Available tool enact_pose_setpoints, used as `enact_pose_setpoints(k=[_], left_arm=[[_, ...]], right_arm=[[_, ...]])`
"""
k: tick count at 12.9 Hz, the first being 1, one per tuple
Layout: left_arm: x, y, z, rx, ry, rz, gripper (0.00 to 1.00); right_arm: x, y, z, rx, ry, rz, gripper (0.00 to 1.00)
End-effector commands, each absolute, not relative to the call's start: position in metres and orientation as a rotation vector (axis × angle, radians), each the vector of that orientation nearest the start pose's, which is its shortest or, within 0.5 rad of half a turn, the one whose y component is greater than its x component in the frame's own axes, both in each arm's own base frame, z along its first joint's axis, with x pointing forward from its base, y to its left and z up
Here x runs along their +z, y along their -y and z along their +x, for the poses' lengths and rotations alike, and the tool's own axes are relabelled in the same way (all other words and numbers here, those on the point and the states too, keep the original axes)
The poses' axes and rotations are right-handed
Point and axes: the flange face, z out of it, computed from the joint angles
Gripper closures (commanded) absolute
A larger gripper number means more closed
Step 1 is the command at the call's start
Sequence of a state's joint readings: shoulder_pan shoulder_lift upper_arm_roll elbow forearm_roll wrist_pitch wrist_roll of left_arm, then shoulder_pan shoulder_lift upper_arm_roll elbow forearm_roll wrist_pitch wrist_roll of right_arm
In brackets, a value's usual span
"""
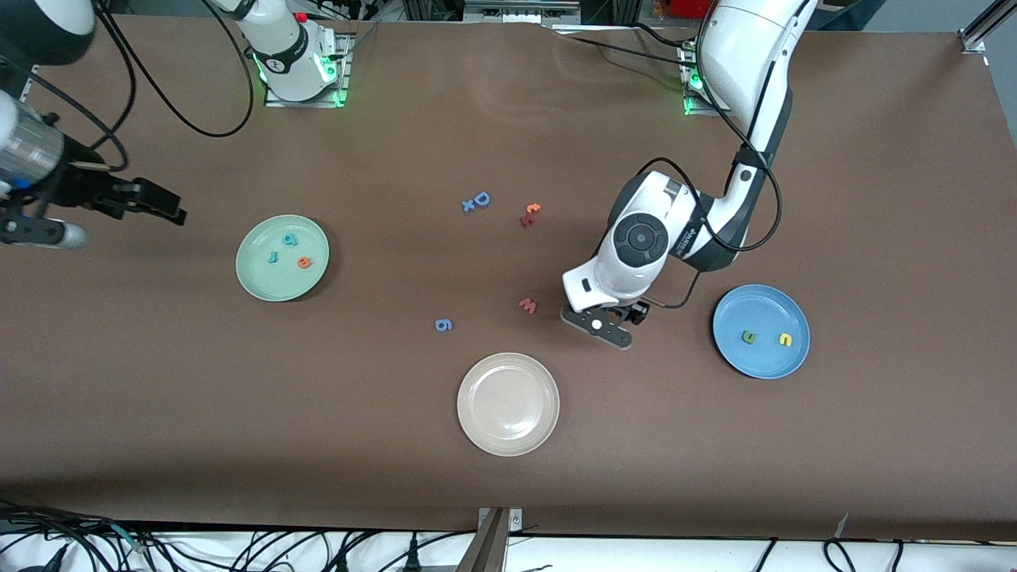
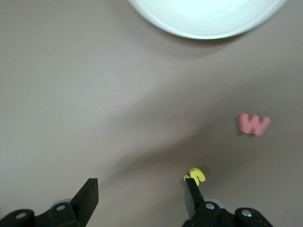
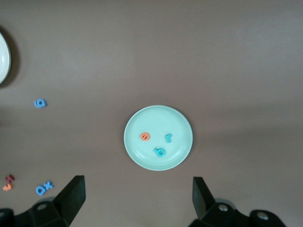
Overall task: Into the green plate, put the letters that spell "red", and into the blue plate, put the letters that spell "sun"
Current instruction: 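Retract the right gripper to rest while the left gripper reaches the yellow s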
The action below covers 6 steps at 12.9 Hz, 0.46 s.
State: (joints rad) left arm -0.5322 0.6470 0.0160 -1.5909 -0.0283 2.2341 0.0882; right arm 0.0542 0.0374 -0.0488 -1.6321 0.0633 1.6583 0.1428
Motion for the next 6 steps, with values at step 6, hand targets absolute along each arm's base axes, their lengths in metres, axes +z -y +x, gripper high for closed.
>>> enact_pose_setpoints(k=[6], left_arm=[[0.23, 0.356, 0.6, -0.079, -1.823, -2.553, 0.21]], right_arm=[[0.601, 0.034, 0.559, -0.068, 0.003, -3.084, 0.0]])
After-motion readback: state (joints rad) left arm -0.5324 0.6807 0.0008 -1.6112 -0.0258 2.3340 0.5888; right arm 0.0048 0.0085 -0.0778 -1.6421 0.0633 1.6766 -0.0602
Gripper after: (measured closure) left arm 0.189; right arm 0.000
